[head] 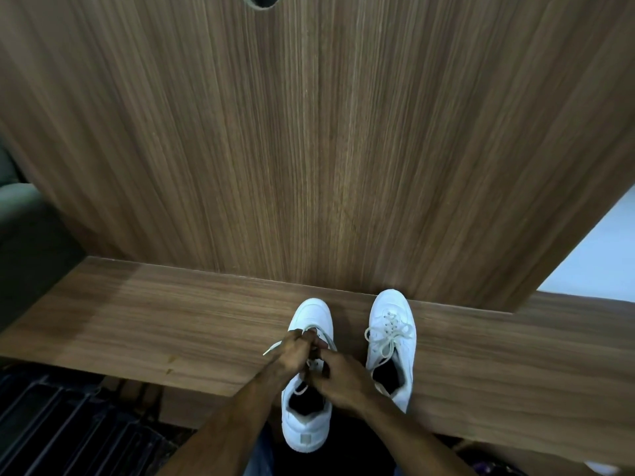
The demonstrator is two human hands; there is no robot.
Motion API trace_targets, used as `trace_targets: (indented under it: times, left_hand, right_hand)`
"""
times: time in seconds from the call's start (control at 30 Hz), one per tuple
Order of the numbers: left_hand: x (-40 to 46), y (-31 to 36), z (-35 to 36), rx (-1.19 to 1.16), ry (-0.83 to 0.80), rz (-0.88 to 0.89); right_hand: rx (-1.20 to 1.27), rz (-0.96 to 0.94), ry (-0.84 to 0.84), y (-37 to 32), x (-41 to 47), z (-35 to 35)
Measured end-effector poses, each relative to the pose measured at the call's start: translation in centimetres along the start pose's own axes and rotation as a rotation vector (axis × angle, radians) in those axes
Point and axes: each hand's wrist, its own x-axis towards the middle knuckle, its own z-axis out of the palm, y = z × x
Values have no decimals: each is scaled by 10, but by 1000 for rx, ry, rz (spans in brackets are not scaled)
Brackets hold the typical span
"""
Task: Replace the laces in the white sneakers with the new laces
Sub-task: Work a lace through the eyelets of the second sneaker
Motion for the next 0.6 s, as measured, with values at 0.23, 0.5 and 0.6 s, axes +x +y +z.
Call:
trace_targets:
  times: [0.23,0.5,0.6]
  left_hand:
    - [-2,-8,-11,82,35,133]
    - [-15,-36,-40,391,-85,343]
    - [-16,-33,-38,576,-27,419]
  right_hand:
    - [21,20,181,3,15,13]
    - [425,157,143,10,26,13]
    - [479,208,107,6,26,7]
